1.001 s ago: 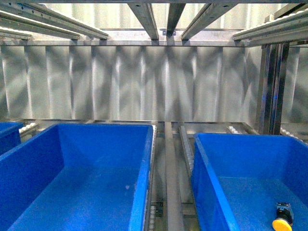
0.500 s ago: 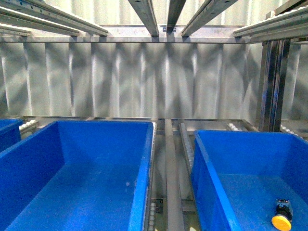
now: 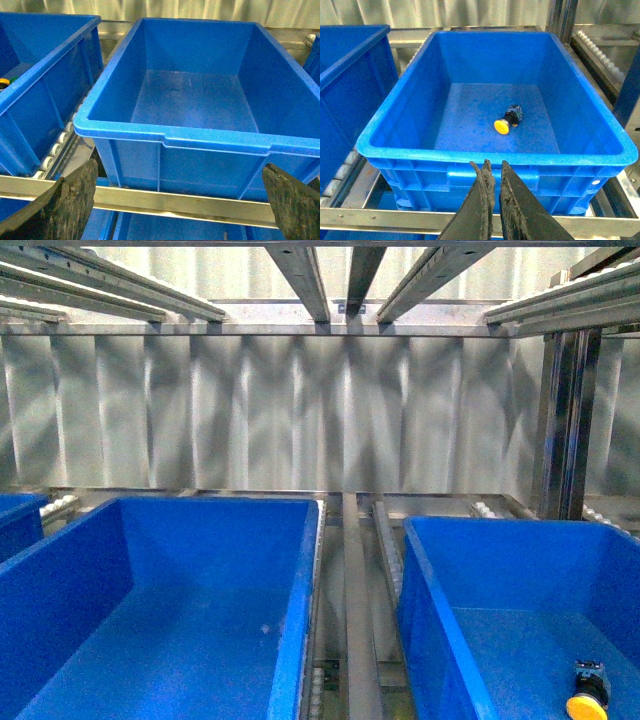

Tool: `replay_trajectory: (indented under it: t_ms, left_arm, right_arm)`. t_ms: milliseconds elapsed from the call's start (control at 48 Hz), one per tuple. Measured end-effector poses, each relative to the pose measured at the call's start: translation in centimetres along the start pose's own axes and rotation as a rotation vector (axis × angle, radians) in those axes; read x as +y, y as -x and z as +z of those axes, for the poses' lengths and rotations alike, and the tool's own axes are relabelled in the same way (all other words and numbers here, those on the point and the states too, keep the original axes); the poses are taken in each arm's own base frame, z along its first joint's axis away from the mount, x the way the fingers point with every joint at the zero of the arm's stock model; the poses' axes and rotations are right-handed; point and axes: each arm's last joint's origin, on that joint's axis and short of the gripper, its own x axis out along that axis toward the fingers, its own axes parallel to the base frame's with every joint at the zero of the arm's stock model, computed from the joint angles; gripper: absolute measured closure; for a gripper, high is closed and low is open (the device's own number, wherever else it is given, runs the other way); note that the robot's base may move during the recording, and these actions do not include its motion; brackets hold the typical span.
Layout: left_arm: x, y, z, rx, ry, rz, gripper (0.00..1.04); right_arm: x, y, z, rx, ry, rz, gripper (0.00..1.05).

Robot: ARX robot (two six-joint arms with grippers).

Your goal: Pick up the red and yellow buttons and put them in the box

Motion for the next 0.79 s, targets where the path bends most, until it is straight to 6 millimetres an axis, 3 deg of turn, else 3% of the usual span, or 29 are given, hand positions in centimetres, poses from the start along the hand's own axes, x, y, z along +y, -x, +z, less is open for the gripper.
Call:
replay_trajectory:
  t_ms: [250,479,750,792]
  left_arm:
    - [0.00,0.00,0.00,0.000,0.000,0.000,0.08]
    - [0.00,0.00,0.00,0.000,0.000,0.000,0.08]
    - [0.00,0.00,0.00,0.000,0.000,0.000,0.08]
    - [0.00,0.00,0.00,0.000,0.000,0.000,0.08]
  right_arm:
    - [0.00,0.00,0.01,0.000,0.002,0.000,1.00]
    - [0.00,0.00,0.00,0.000,0.002,0.000,0.63]
    - [0.00,0.00,0.01,0.000,0.001,0.000,0.07]
    - [0.00,0.00,0.01,0.000,0.001,0.000,0.06]
